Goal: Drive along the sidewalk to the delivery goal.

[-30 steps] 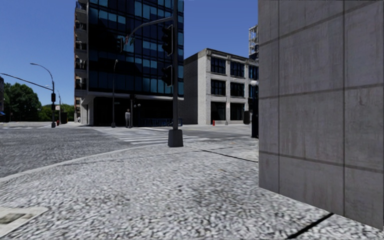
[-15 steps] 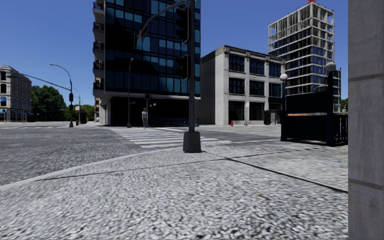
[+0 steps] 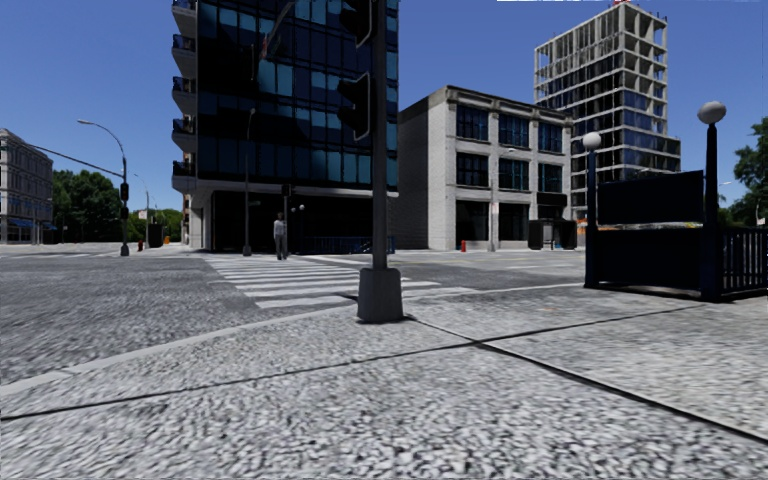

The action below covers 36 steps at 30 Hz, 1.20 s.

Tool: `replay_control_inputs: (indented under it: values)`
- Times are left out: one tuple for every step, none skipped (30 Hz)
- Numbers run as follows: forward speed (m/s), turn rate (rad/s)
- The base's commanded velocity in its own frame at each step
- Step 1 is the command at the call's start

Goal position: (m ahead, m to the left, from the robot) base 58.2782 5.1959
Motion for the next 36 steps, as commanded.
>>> replay_control_inputs:
  values:
    - [2.0, -0.74]
    - [2.0, -0.84]
    - [2.0, -0.91]
    - [2.0, -0.99]
    - [2.0, -0.99]
    - [2.0, -1.01]
    - [2.0, -1.02]
    - [2.0, -1.02]
    - [2.0, -1.02]
    - [2.0, -1.02]
    - [2.0, -1.02]
    - [2.0, -1.02]
    - [2.0, -1.02]
    - [2.0, -1.02]
    - [2.0, -1.02]
    - [2.0, -1.01]
    - [2.0, -0.55]
    - [2.0, -0.29]
    - [2.0, -0.11]
    - [2.0, -0.11]
    - [2.0, -0.05]
    - [2.0, -0.01]
    - [2.0, -0.01]
    - [2.0, -0.01]
    - [2.0, -0.01]
    - [2.0, -0.01]
    - [2.0, -0.01]
    - [2.0, 0.0]
    - [2.0, 0.0]
    - [2.0, 0.0]
    - [2.0, 0.0]
    - [2.0, 0.0]
    - [2.0, 0.0]
    - [2.0, 0.0]
    - [2.0, 0.0]
    - [2.0, 0.2]
